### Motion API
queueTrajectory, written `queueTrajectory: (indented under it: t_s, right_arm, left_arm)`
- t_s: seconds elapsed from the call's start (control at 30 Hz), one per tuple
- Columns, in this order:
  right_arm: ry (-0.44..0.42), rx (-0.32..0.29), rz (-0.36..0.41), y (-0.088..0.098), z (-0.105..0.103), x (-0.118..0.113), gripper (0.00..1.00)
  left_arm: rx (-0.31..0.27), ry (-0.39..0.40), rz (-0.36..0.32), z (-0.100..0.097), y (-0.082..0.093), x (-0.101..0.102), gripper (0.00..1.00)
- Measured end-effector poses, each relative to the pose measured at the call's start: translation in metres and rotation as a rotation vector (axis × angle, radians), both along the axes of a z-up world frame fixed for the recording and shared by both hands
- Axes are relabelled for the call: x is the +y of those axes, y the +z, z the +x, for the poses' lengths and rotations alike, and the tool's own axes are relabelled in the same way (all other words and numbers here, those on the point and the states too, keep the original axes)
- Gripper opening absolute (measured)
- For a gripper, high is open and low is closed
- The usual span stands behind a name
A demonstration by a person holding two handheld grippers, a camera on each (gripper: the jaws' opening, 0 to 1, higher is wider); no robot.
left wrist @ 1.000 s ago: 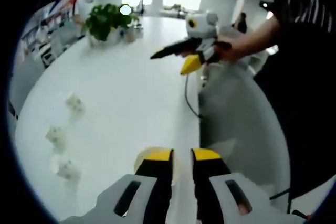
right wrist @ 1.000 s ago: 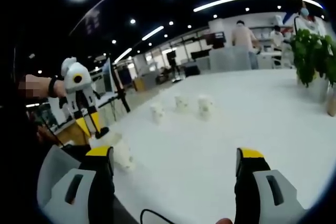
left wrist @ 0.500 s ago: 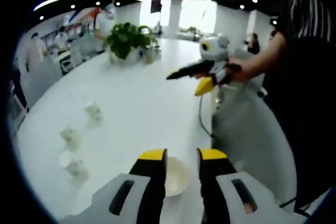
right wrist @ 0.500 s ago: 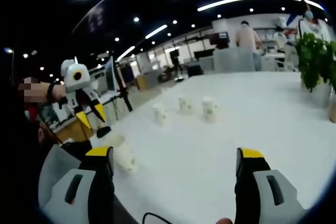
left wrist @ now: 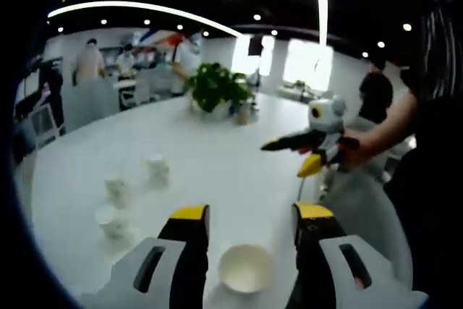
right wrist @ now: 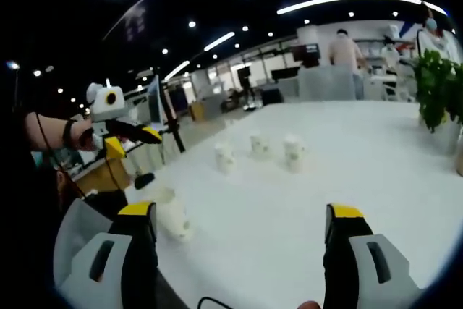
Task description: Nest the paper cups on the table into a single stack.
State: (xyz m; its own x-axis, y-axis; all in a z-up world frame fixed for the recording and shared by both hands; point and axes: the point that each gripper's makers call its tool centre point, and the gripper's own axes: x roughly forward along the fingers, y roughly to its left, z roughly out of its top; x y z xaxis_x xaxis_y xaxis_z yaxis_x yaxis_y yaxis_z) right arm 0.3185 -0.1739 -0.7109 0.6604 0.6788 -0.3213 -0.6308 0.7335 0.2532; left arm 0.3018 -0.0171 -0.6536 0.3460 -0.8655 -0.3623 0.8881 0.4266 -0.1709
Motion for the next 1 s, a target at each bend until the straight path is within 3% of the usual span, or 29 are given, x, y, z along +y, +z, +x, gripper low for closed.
queueTrajectory:
  t_s: [0.07, 0.27, 0.33, 0.47, 0.6, 1.0]
  right_arm:
    - [0.003, -0.003, -0.002, 0.002, 0.000, 0.002, 0.95]
    - [0.018, -0.005, -0.012, 0.003, 0.000, 0.009, 0.95]
    - [0.019, -0.004, -0.011, 0.003, -0.001, 0.010, 0.95]
    - [0.013, 0.000, -0.007, 0.002, 0.000, 0.012, 0.95]
    - [0.012, 0.002, -0.007, 0.003, 0.000, 0.014, 0.95]
    - [0.011, -0.013, -0.024, 0.011, 0.009, 0.012, 0.95]
  left_arm:
    - [-0.031, 0.018, 0.042, 0.003, -0.002, 0.005, 0.51]
    - [-0.043, 0.072, 0.002, 0.006, 0.003, 0.024, 0.57]
    - [-0.013, 0.108, -0.005, 0.008, 0.001, 0.031, 0.63]
    - [-0.012, 0.145, 0.007, 0.009, -0.003, 0.043, 0.75]
    - [-0.025, 0.166, -0.025, 0.007, 0.000, 0.052, 0.75]
    - [-0.059, 0.281, -0.074, 0.016, 0.003, 0.081, 0.91]
